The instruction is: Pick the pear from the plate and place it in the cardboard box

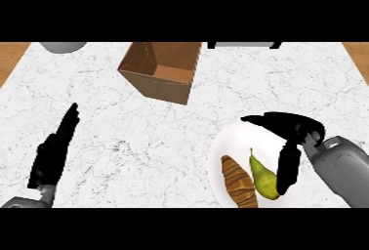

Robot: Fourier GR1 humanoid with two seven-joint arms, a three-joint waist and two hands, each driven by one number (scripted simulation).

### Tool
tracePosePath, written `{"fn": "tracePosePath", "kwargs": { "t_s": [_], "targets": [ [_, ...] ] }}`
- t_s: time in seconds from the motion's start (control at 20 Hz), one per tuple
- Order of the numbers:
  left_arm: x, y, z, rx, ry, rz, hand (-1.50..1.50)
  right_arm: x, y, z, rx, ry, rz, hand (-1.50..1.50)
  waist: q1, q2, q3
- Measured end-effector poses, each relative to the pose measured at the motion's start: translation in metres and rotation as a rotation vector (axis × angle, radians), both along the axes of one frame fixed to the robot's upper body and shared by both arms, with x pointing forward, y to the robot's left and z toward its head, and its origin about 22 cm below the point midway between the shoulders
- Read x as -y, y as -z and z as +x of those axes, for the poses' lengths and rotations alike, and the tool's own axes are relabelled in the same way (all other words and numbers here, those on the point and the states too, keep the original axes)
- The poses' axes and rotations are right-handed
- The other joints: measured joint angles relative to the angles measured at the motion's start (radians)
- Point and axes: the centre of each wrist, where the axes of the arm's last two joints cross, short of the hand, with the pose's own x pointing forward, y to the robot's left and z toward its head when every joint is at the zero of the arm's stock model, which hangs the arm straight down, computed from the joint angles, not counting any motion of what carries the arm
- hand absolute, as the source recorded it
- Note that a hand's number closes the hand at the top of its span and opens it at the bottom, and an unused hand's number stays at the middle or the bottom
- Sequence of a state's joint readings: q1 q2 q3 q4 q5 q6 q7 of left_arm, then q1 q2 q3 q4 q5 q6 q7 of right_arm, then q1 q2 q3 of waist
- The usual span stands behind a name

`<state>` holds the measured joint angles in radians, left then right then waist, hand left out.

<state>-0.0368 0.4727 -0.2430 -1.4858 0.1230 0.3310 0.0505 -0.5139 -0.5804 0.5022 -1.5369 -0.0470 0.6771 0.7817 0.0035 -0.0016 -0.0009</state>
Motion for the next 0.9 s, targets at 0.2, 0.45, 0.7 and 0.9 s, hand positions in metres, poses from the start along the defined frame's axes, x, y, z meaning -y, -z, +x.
{"fn": "tracePosePath", "kwargs": {
  "t_s": [0.2,0.45,0.7,0.9],
  "targets": [
    [-0.005,0.000,-0.003,0.003,0.000,0.003,0.00,-0.006,0.008,-0.007,0.000,0.009,-0.027,-1.50,-0.001,0.000,0.000],
    [0.000,0.003,0.000,-0.002,0.002,-0.005,0.00,-0.006,0.015,-0.011,-0.008,0.010,-0.060,-1.50,-0.002,0.001,0.001],
    [-0.001,-0.001,-0.001,0.006,0.001,0.002,0.00,-0.006,0.026,-0.011,-0.024,0.011,-0.088,-1.50,0.000,0.001,0.001],
    [-0.004,0.001,-0.002,0.004,-0.002,0.002,0.00,-0.007,0.034,-0.021,-0.025,0.011,-0.091,-1.50,-0.002,0.001,0.001]
  ]
}}
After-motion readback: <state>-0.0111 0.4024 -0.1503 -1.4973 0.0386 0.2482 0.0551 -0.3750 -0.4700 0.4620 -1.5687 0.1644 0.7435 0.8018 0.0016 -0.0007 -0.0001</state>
